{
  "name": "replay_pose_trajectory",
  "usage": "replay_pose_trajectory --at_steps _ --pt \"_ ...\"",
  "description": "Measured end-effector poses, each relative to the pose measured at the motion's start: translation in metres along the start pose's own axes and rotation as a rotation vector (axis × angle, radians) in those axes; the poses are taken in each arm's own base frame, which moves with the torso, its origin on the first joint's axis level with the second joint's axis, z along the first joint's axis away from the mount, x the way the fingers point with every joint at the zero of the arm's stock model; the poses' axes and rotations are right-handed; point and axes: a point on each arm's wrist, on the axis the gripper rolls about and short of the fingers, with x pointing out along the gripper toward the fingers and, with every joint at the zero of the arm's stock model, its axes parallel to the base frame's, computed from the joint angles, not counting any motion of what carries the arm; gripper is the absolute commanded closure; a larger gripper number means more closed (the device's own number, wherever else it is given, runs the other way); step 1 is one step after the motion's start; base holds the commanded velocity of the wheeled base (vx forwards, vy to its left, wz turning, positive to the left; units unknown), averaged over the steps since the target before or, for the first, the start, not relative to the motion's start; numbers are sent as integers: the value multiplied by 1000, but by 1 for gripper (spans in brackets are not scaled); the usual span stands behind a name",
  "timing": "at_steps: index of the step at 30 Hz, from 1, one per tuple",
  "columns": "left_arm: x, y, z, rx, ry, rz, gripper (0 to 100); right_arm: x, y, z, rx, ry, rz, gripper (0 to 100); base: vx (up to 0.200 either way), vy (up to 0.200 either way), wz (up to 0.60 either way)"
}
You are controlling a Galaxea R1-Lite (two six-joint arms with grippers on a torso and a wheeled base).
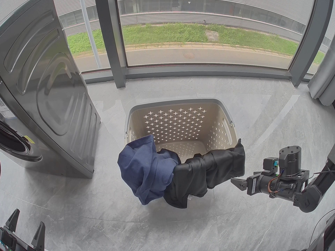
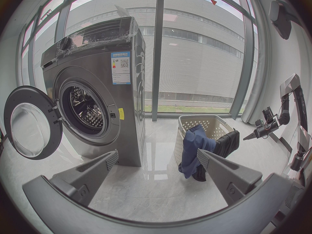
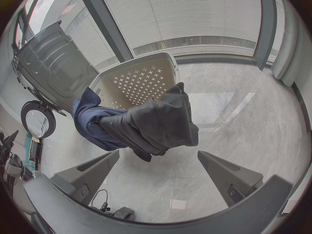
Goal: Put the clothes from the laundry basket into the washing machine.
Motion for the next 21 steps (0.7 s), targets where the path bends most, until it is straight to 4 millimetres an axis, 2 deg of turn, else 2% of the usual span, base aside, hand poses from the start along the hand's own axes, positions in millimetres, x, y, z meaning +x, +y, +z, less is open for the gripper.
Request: replay_pose_trajectory --at_steps 21 --pt "0 0 0 0 0 1 0 53 11 3 -9 -3 16 0 0 0 0"
